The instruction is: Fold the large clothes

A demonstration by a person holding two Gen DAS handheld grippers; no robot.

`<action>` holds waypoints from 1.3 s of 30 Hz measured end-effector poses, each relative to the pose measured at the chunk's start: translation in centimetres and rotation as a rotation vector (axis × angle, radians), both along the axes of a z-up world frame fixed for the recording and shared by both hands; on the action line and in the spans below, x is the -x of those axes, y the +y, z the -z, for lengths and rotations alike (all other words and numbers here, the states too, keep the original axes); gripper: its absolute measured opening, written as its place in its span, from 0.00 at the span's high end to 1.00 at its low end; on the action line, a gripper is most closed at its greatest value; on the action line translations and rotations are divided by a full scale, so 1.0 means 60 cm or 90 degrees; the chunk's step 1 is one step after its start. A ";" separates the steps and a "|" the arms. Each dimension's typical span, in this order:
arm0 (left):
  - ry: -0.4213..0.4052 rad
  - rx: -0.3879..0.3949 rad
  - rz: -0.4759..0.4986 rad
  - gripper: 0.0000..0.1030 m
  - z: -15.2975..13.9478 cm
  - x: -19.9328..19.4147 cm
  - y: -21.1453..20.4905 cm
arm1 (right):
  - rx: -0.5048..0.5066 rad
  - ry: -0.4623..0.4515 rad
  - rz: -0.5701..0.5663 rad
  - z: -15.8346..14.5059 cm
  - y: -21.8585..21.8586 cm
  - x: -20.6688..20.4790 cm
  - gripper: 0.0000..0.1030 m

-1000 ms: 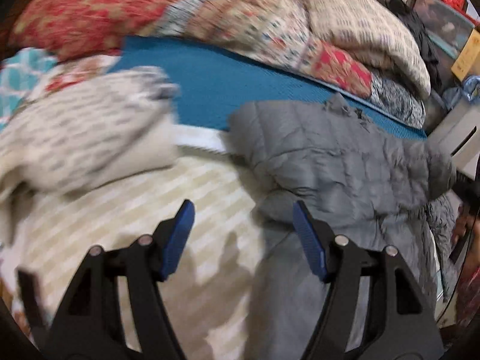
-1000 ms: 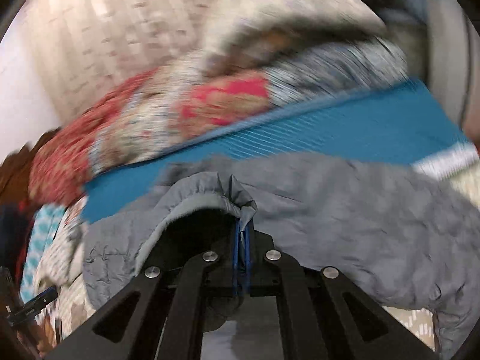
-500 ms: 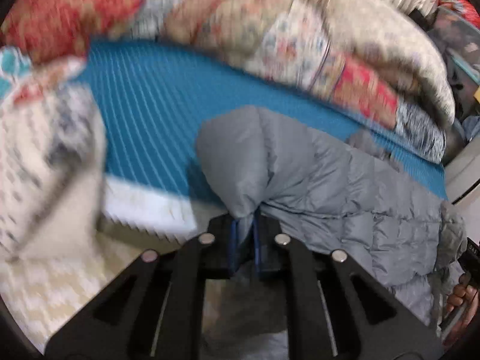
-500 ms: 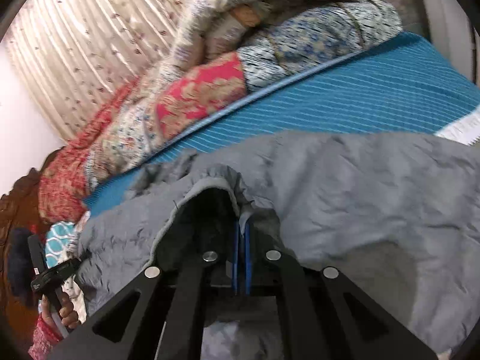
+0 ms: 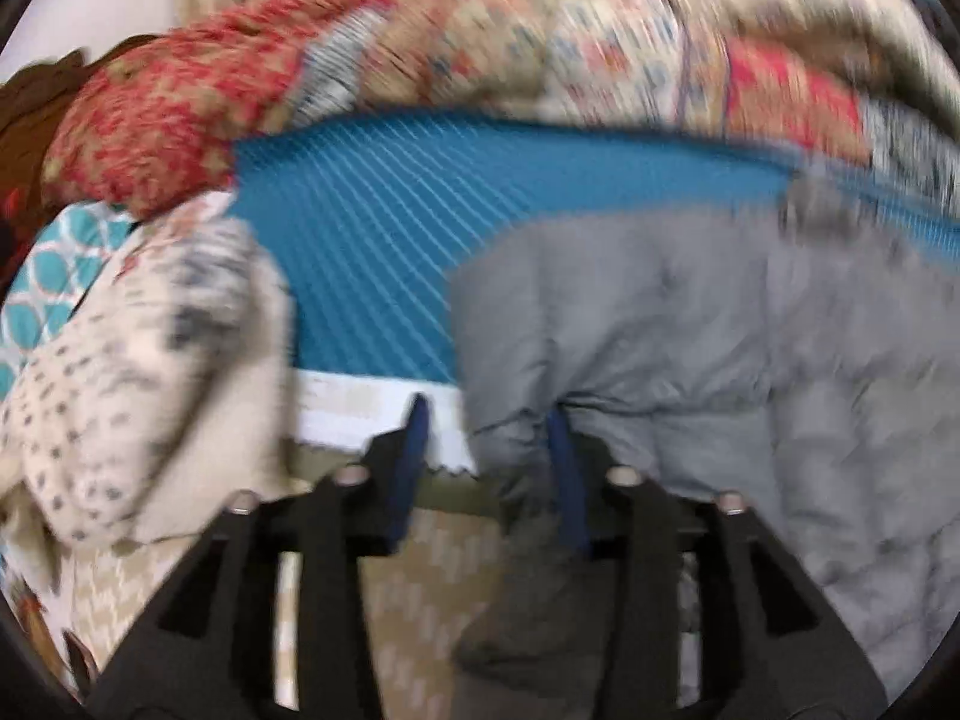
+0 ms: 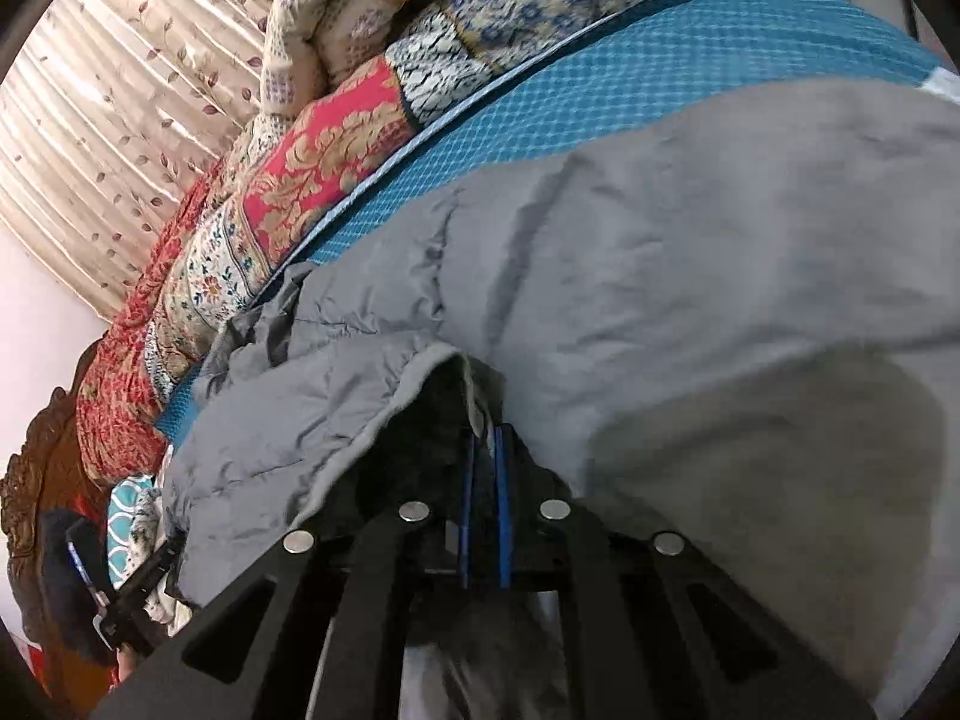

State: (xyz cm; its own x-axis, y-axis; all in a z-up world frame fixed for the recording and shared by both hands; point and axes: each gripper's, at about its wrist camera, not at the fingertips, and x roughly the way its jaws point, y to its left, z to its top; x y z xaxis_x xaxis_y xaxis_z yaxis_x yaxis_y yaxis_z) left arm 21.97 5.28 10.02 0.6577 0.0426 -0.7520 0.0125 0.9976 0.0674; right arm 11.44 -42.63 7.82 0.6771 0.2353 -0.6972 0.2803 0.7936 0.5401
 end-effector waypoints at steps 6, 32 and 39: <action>-0.088 0.047 -0.024 0.52 -0.063 0.056 0.003 | 0.035 -0.017 0.037 -0.037 -0.008 0.053 0.05; -0.018 -0.032 0.059 0.48 0.001 0.090 -0.104 | -0.021 -0.073 0.017 -0.034 -0.015 0.146 0.12; -0.052 0.035 0.072 0.40 -0.074 0.212 -0.069 | -0.207 -0.080 0.175 0.015 -0.098 0.381 0.22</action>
